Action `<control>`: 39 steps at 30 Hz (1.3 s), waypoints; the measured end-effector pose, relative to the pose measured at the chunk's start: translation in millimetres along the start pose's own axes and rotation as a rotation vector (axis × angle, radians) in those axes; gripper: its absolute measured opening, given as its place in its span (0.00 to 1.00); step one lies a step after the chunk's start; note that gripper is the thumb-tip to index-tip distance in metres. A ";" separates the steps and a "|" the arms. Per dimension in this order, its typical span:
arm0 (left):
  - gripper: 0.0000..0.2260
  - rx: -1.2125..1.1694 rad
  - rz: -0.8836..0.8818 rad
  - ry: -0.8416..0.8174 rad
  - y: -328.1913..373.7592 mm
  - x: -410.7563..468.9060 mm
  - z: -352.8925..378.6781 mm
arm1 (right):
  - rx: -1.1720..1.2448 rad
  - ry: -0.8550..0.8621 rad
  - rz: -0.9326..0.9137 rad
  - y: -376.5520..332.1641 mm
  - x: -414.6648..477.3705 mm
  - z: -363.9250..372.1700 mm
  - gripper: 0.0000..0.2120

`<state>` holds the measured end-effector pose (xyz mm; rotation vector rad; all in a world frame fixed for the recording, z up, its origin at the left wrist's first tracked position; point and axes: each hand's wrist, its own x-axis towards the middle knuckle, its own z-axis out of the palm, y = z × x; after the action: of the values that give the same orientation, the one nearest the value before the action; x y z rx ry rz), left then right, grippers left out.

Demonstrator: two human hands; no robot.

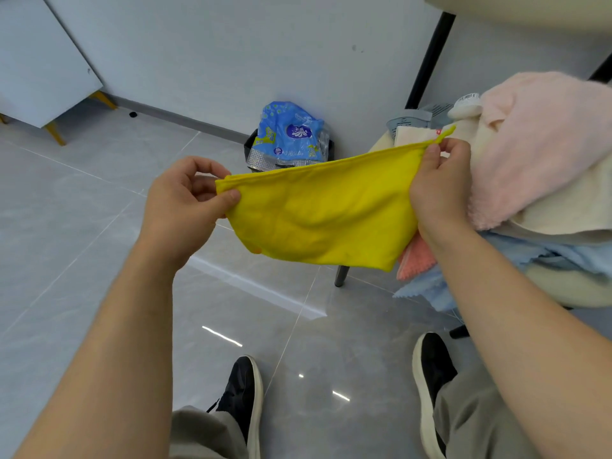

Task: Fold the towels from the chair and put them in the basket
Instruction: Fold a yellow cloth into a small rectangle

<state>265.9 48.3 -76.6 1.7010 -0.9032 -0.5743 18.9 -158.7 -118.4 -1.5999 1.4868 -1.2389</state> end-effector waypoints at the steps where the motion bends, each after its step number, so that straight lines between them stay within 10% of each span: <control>1: 0.12 0.040 0.013 -0.013 -1.0 -0.1 0.1 | -0.003 0.001 0.003 0.1 0.1 -0.1 0.11; 26: 0.04 0.362 0.004 0.092 -2.7 1.3 -5.5 | -0.034 -0.072 -0.060 -4.7 -3.5 -3.9 0.13; 39: 0.10 0.534 -0.128 0.334 -16.8 9.9 -14.5 | 0.275 -0.581 -0.011 -28.4 -17.0 -8.7 0.08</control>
<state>287.4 51.1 -87.4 2.2644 -0.7449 -0.1176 23.3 -135.8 -93.3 -1.5954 0.9027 -0.8336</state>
